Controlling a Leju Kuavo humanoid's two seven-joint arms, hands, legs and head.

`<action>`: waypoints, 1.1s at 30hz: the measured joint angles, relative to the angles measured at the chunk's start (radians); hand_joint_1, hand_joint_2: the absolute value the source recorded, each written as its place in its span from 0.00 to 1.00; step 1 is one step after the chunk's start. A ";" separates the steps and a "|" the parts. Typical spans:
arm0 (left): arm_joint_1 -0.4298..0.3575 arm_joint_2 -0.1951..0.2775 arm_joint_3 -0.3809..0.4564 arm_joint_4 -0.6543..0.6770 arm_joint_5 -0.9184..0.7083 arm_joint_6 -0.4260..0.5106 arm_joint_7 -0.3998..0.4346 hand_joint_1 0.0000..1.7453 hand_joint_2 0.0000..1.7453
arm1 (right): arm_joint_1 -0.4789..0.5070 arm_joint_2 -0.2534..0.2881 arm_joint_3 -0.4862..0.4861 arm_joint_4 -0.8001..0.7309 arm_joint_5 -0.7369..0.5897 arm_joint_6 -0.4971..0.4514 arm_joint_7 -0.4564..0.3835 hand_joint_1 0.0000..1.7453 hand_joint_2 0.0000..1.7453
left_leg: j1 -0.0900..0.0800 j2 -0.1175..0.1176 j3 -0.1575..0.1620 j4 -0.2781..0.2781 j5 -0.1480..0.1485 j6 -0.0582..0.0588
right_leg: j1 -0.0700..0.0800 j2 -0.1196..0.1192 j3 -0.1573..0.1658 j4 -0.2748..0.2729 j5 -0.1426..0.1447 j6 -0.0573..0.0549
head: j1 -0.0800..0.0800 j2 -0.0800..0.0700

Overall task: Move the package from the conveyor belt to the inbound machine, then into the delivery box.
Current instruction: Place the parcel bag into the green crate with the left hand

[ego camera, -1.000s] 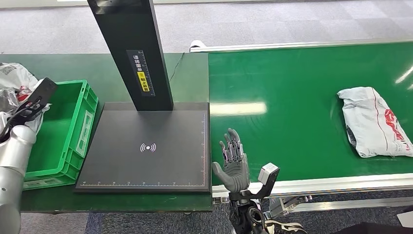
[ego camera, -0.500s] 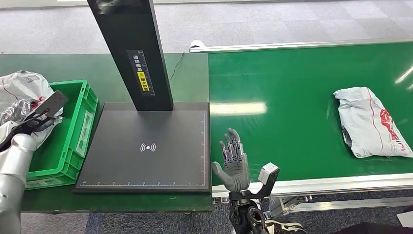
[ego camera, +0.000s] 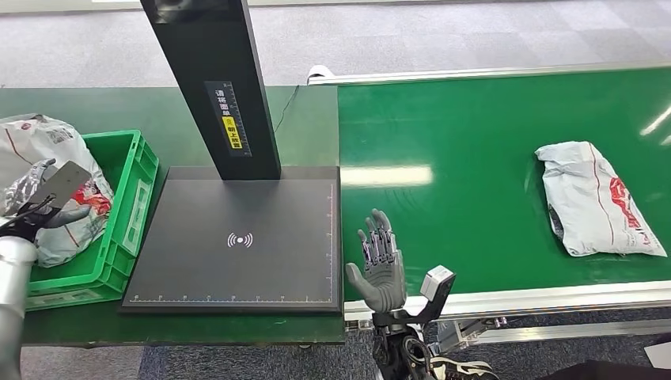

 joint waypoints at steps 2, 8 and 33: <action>0.071 -0.016 0.024 -0.091 0.091 0.027 -0.036 0.00 1.00 | 0.000 0.000 -0.002 0.000 -0.001 -0.005 0.000 0.00 1.00 | 0.000 0.002 0.000 0.000 0.000 -0.001 | 0.000 0.002 0.000 0.000 0.000 0.000 | 0.000 0.000; 0.317 -0.114 0.085 -0.476 0.329 0.131 -0.077 0.00 1.00 | 0.007 0.000 -0.012 0.000 0.001 -0.019 0.000 0.00 1.00 | 0.000 0.004 0.000 0.000 -0.002 -0.002 | 0.000 0.005 -0.001 -0.001 0.000 0.000 | 0.000 0.000; 0.900 -0.496 -0.489 -1.062 0.617 0.189 -0.266 0.00 1.00 | 0.082 0.012 0.018 -0.113 0.231 -0.350 0.000 0.00 1.00 | -0.003 0.001 0.002 0.000 -0.005 0.000 | -0.002 0.004 0.002 -0.002 -0.001 0.001 | 0.000 0.000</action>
